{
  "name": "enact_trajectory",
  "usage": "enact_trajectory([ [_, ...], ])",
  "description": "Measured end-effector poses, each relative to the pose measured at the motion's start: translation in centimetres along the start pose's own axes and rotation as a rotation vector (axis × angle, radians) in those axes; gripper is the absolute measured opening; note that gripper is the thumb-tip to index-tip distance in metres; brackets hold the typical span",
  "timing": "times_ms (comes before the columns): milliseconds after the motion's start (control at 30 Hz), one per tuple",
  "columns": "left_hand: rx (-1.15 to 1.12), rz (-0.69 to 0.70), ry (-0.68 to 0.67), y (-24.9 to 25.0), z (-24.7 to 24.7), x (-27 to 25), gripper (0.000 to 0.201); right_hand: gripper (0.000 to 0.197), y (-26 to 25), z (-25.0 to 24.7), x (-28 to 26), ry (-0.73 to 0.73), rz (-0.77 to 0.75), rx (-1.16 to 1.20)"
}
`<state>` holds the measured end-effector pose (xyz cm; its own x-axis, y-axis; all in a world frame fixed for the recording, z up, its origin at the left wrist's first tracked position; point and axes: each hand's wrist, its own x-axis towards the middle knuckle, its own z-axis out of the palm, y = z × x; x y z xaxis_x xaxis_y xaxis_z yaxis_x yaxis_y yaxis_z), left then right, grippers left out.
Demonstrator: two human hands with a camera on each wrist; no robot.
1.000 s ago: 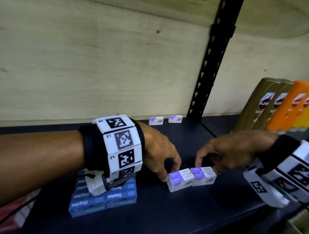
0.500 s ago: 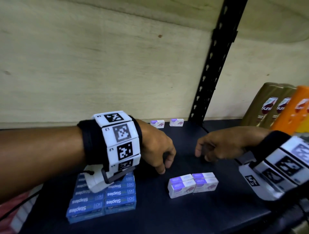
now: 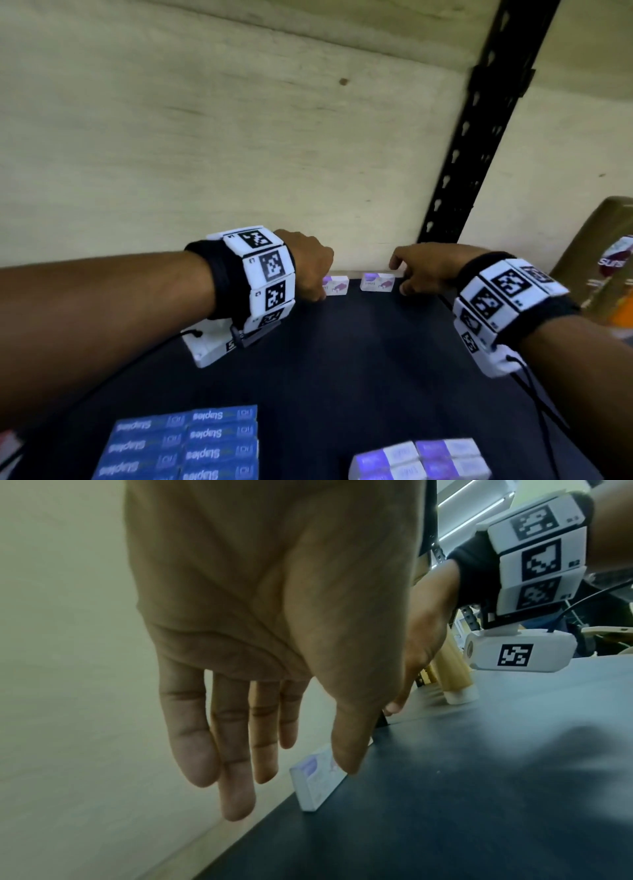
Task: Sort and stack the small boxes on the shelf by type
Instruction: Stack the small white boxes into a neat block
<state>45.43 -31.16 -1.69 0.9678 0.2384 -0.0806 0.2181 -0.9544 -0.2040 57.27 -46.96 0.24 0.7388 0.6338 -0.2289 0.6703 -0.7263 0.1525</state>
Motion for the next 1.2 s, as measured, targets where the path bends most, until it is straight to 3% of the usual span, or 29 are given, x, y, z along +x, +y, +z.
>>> enact_trajectory([
  [333, 0.086, 0.024, -0.041, 0.4, 1.0, 1.5, 0.009, 0.027, -1.0, 0.3, 1.4, -0.035, -0.036, -0.045],
  [533, 0.042, 0.114, -0.142, 1.2, -0.8, -0.8, 0.024, 0.019, -0.6, 0.1, -0.5, -0.171, 0.009, 0.068],
  [1200, -0.046, 0.392, -0.223, 4.1, -1.9, -11.0, 0.022, 0.019, -0.8, 1.6, -11.0, -0.379, -0.031, 0.118],
])
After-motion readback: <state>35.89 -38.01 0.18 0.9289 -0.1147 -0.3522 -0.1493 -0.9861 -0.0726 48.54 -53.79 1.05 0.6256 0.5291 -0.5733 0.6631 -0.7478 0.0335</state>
